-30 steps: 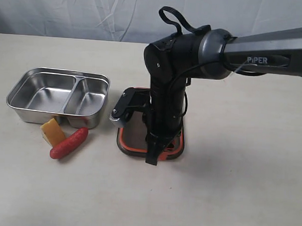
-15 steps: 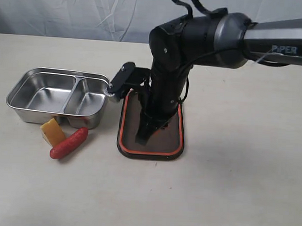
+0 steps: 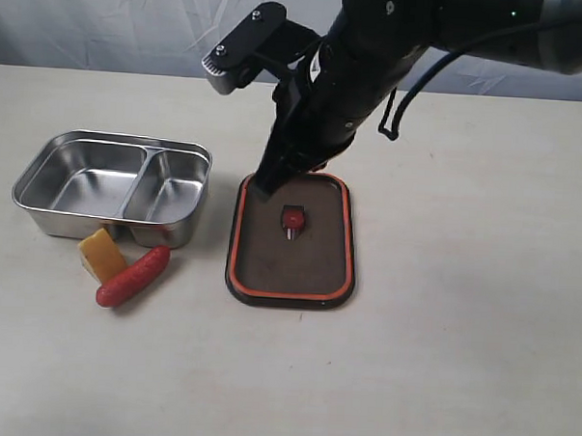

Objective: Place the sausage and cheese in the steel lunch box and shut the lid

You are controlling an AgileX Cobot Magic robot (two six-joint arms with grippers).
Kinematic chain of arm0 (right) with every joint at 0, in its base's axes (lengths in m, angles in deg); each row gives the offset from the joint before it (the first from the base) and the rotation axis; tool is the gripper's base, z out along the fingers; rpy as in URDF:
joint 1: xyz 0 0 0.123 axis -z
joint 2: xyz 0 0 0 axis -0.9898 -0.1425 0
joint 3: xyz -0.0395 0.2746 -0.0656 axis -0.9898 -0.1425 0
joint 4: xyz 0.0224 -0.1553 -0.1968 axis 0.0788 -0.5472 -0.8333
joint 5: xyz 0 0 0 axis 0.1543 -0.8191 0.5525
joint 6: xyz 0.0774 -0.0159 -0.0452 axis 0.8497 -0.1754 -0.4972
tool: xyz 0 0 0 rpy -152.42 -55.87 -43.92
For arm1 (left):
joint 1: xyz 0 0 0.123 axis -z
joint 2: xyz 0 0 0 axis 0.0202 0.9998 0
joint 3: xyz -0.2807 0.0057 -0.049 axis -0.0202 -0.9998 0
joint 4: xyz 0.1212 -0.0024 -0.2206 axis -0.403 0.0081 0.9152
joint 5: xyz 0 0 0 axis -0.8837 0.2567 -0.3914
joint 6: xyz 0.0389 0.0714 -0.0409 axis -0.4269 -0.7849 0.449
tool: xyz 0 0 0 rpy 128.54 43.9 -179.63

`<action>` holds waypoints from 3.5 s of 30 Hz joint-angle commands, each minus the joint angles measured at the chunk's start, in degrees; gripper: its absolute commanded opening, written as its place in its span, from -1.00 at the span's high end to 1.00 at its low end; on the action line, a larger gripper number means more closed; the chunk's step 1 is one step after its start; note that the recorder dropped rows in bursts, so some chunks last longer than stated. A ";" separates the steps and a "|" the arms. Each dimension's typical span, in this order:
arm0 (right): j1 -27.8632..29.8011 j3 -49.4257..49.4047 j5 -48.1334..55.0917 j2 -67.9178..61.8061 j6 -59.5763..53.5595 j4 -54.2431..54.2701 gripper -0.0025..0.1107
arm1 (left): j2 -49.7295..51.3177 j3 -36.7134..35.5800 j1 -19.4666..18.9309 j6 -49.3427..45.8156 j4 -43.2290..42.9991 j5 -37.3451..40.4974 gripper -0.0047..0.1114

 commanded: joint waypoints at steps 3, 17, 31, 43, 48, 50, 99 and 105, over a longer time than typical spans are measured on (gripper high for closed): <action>0.22 -0.02 -2.90 0.82 1.01 -0.41 0.96 | -0.35 -0.28 0.31 -0.35 -4.60 -12.66 0.92; 7.16 -0.02 -2.10 0.82 3.25 -0.40 0.96 | -0.35 -0.28 0.31 0.27 -5.45 -35.02 0.92; 12.93 -0.02 1.00 0.82 4.91 -0.36 0.96 | 28.33 31.87 0.31 -5.93 1.80 1.98 0.92; 12.93 -0.02 3.65 0.82 4.91 -0.91 0.96 | 67.57 50.23 2.84 -34.84 19.83 29.01 0.92; 12.93 -0.02 3.65 0.82 4.91 -0.91 0.96 | 74.83 50.23 14.98 -33.08 16.08 26.88 0.92; 12.93 -0.02 3.65 0.82 4.91 -0.91 0.96 | 76.82 50.23 20.42 -28.34 13.32 23.12 0.92; 12.93 -0.02 9.77 0.82 5.02 -0.91 0.96 | 100.02 51.87 29.59 -24.27 1.25 12.08 0.14; 12.93 -0.02 9.87 0.82 5.02 -0.91 0.96 | 102.22 51.87 29.59 -24.27 1.11 11.03 0.14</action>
